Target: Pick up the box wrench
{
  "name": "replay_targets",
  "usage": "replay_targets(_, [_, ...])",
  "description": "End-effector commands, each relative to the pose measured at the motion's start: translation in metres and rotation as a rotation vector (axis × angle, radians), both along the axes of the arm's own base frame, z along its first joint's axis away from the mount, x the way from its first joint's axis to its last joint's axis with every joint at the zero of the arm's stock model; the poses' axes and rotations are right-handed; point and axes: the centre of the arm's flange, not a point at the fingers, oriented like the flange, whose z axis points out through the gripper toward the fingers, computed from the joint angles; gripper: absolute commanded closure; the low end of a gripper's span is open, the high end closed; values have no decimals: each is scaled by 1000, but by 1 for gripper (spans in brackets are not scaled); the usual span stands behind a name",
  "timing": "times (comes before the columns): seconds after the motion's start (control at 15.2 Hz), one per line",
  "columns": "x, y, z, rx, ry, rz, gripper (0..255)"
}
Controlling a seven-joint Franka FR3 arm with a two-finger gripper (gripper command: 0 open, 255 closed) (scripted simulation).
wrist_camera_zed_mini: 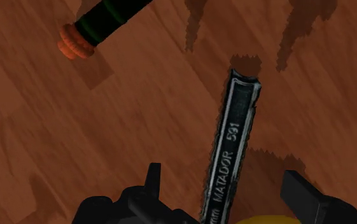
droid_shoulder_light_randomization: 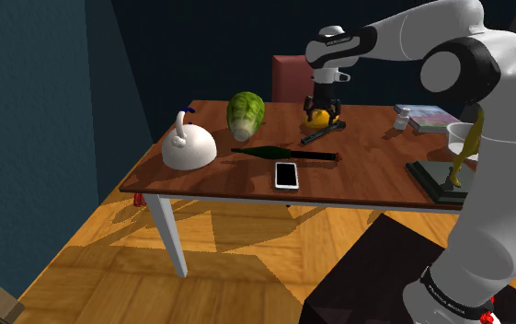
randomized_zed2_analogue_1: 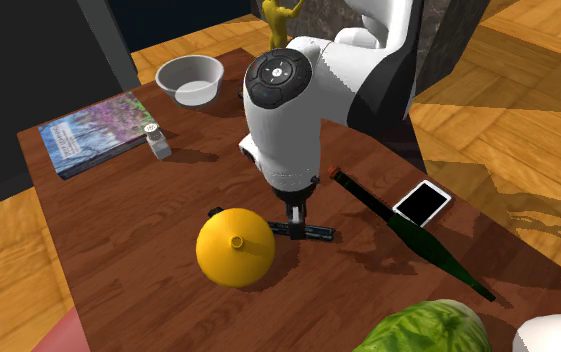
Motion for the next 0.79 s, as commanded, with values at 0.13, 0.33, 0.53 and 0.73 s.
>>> replay_targets(0.13, [11,-35,-18,1,8,-117,0])
replay_targets(0.33, [11,-35,-34,1,8,-117,0])
replay_targets(0.53, [11,-35,-50,1,8,-117,0])
replay_targets(0.73, [11,-35,-53,1,8,-117,255])
